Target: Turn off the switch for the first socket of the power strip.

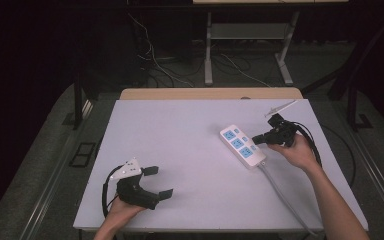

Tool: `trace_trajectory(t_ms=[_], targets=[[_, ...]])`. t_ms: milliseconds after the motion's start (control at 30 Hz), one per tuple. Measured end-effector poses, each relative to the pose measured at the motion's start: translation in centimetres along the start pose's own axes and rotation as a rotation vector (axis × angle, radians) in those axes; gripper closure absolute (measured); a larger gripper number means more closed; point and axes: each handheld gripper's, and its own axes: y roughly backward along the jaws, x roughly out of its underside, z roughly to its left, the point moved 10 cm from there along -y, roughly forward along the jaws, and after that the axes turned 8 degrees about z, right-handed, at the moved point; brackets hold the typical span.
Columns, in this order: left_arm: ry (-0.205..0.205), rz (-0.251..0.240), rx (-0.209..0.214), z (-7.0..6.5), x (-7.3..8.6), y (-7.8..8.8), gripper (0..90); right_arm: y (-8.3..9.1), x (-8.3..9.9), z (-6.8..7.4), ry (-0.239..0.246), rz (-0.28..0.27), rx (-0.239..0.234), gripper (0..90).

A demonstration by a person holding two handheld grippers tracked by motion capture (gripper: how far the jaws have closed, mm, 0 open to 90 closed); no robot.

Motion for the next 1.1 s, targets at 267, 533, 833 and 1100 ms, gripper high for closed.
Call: trace_trajectory(t_ms=[267, 533, 833, 1100], targets=[[0.0, 0.002, 0.0, 0.0, 0.0, 0.0, 0.0, -0.8, 0.2, -0.3, -0.003, 0.024, 0.004, 89.6], [0.0, 0.002, 0.0, 0.1, 0.0, 0.0, 0.0, -1.7, 0.4, -0.4, -0.007, 0.046, 0.001, 89.6], [-0.001, 0.002, 0.001, 0.0, 0.0, 0.0, 0.0, -2.1, 0.6, -0.4, 0.01, 0.058, 0.017, 89.7], [-0.003, 0.005, 0.001, 0.0, 0.1, -0.1, 0.0, -2.1, 0.6, -0.4, 0.03, 0.049, 0.028, 90.0]])
